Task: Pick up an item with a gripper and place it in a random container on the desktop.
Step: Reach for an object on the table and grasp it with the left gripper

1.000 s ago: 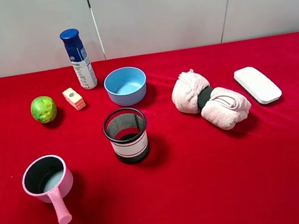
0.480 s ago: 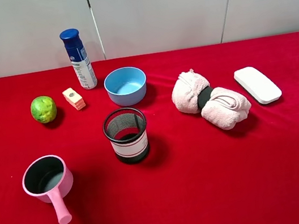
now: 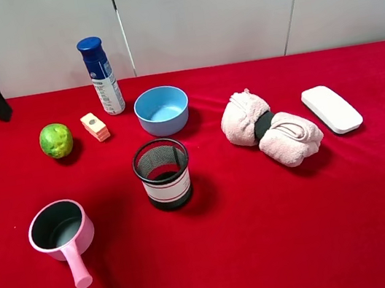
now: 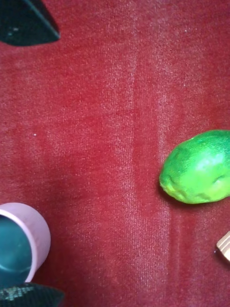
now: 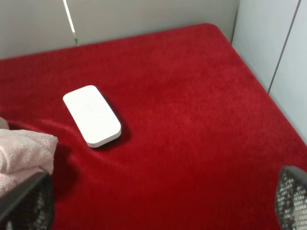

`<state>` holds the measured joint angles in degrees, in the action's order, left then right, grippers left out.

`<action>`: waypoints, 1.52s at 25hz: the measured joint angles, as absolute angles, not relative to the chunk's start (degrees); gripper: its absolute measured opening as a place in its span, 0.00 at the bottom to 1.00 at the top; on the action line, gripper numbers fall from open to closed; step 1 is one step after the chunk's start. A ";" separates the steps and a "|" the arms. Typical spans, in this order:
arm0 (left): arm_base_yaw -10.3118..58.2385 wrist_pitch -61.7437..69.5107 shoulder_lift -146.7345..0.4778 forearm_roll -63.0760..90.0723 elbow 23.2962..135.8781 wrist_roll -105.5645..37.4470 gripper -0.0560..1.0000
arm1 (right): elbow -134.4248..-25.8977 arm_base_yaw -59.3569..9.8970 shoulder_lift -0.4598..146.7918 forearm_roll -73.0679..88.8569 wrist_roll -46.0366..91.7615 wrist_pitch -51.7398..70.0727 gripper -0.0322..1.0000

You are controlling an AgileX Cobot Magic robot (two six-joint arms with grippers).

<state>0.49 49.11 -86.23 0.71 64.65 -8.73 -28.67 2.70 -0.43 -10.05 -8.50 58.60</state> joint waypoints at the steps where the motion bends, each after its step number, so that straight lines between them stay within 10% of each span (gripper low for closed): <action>1: 0.49 49.07 -87.03 0.71 65.06 -8.73 0.98 | -28.67 2.70 -0.43 -10.05 -8.50 58.60 0.70; 38: 2.58 39.86 -111.46 4.80 75.43 -12.06 0.98 | -28.67 2.70 -0.43 -10.05 -8.50 58.60 0.70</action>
<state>2.58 39.86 -111.46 4.80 75.43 -12.06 -28.67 2.70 -0.43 -10.05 -8.50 58.60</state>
